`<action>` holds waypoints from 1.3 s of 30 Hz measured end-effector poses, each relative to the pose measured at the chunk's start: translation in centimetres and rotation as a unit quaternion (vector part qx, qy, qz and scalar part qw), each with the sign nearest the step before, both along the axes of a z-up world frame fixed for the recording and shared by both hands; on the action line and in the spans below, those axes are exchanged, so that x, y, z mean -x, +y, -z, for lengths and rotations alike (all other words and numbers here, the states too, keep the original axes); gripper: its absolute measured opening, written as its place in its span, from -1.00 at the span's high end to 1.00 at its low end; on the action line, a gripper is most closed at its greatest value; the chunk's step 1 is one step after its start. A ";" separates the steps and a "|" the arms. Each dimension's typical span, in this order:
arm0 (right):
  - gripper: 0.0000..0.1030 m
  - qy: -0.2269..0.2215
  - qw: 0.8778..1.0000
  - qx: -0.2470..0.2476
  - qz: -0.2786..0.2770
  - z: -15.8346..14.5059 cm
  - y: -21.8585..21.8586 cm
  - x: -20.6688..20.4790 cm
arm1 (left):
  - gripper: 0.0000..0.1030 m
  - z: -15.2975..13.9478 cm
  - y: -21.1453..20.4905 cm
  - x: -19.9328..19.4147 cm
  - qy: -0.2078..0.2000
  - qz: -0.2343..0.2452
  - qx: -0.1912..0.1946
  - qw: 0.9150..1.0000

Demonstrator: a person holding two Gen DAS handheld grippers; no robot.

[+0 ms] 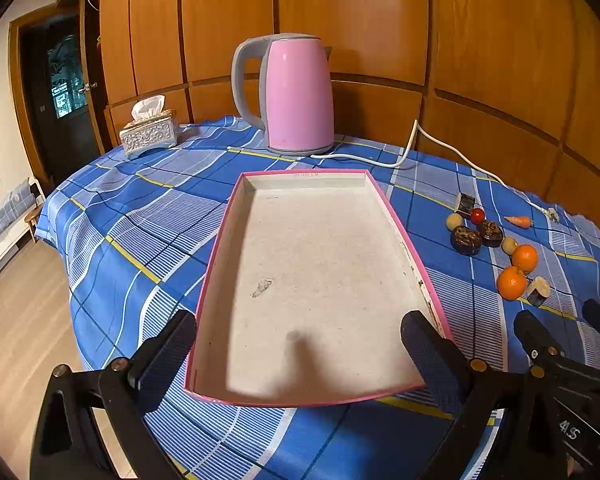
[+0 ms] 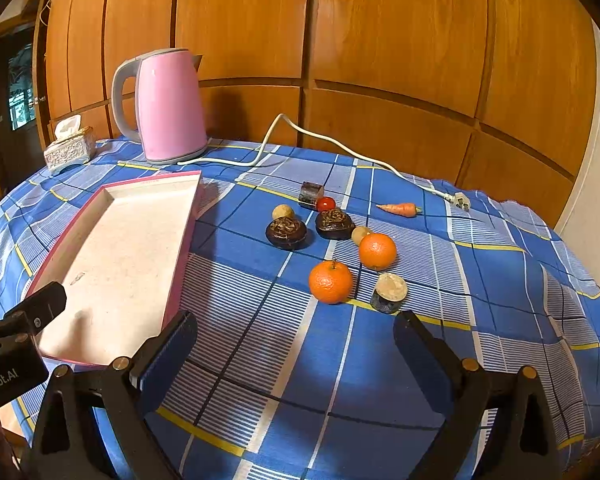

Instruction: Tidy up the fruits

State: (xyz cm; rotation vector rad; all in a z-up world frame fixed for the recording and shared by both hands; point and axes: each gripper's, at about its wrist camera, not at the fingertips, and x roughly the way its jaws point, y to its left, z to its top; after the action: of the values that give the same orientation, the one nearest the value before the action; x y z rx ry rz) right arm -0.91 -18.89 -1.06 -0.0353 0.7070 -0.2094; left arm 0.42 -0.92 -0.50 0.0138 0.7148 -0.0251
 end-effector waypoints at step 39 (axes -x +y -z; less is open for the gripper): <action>-0.96 0.047 0.920 -0.074 0.382 6.1 -25.4 2.9 | -0.98 -2.2 -6.9 -8.5 0.081 0.221 0.114 0.965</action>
State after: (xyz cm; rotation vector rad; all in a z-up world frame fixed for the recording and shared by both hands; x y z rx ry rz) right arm -3.82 -44.28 -7.21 0.3852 0.8048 -0.9079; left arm 8.89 -7.79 1.74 -0.0505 0.8571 -0.5410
